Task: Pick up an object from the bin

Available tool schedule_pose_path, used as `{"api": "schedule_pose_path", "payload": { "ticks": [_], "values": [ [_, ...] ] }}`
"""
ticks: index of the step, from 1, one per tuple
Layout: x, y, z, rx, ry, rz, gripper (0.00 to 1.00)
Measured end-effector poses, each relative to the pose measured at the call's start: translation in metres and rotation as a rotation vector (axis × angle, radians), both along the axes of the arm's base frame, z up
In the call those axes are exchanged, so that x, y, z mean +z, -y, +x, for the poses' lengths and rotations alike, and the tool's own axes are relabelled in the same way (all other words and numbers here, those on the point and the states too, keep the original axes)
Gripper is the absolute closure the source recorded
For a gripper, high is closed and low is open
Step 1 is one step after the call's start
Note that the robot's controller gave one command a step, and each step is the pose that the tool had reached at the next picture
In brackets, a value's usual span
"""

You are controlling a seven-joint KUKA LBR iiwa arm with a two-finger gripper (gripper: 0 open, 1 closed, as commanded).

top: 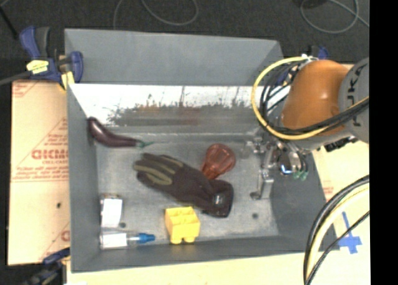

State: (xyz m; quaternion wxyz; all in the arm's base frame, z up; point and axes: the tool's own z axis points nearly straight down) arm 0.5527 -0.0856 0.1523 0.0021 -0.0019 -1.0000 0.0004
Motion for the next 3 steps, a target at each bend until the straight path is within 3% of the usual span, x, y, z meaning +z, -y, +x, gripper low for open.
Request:
{"api": "schedule_pose_path", "payload": {
  "ticks": [1,2,3],
  "values": [
    [0.004,0.000,0.002,0.002,0.008,-0.001,0.00],
    [-0.037,-0.025,0.002,0.025,0.014,-0.003,0.00],
    [-0.070,-0.047,0.018,0.150,0.012,-0.003,0.00]
  ]
}}
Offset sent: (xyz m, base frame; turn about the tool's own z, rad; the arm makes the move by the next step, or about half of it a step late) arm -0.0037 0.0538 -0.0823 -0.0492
